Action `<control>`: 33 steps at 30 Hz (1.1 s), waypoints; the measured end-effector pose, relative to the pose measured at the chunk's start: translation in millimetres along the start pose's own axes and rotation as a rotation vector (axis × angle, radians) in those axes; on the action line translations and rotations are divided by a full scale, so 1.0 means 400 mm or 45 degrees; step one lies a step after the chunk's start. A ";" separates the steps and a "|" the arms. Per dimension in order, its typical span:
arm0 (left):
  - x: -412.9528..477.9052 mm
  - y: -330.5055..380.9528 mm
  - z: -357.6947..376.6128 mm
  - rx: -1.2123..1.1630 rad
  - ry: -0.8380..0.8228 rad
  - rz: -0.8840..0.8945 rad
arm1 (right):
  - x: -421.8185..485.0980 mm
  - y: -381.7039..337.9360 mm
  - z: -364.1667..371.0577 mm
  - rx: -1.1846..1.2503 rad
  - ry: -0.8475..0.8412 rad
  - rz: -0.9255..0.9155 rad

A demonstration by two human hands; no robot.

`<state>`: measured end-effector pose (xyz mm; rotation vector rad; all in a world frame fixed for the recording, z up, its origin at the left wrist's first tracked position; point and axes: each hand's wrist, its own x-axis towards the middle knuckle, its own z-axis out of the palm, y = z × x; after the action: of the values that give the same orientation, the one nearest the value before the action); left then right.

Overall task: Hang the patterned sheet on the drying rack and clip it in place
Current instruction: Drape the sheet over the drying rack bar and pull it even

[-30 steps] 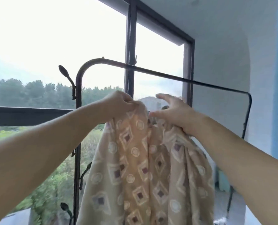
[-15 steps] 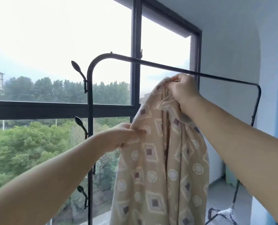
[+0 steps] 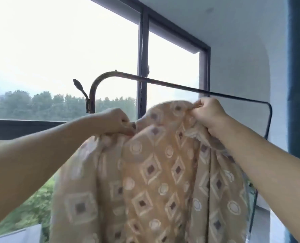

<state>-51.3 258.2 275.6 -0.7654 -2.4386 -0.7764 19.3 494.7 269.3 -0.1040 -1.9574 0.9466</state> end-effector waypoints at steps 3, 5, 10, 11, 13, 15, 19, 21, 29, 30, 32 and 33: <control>0.005 -0.040 -0.008 -0.173 0.128 -0.139 | -0.021 -0.005 -0.002 0.077 -0.105 0.054; 0.002 -0.009 -0.015 -0.182 0.110 -0.128 | -0.047 -0.032 0.009 0.236 -0.413 0.039; -0.001 0.113 0.008 -0.190 -0.053 0.081 | -0.090 -0.080 0.089 0.232 -0.899 0.002; -0.006 0.120 0.003 -0.187 -0.041 0.109 | -0.091 -0.077 0.101 0.277 -0.828 0.028; -0.017 0.111 0.006 -0.241 -0.042 0.094 | -0.082 -0.064 0.120 0.368 -0.630 0.065; -0.040 0.078 0.046 -0.381 -0.156 -0.042 | -0.076 -0.058 0.132 0.411 -0.443 0.054; -0.110 -0.041 0.191 -0.677 -0.462 -0.286 | -0.051 -0.060 0.108 0.373 -0.175 -0.017; -0.148 -0.095 0.251 -0.757 -0.594 -0.465 | -0.032 -0.064 0.088 0.437 -0.033 -0.016; -0.001 -0.029 -0.024 -0.778 0.698 -0.228 | 0.005 -0.010 0.033 0.436 0.138 0.029; 0.015 -0.002 -0.077 -0.736 0.846 -0.099 | 0.005 -0.003 0.030 0.436 0.155 0.032; 0.020 0.038 -0.085 -0.289 0.688 0.048 | 0.003 0.009 0.034 0.400 0.116 0.018; 0.019 0.026 -0.038 -0.117 0.452 0.020 | -0.001 0.015 0.041 0.351 0.053 0.025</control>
<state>-46.4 258.3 294.8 -0.6183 -2.0904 -0.9365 5.2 489.4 260.8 0.0148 -1.7724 1.2073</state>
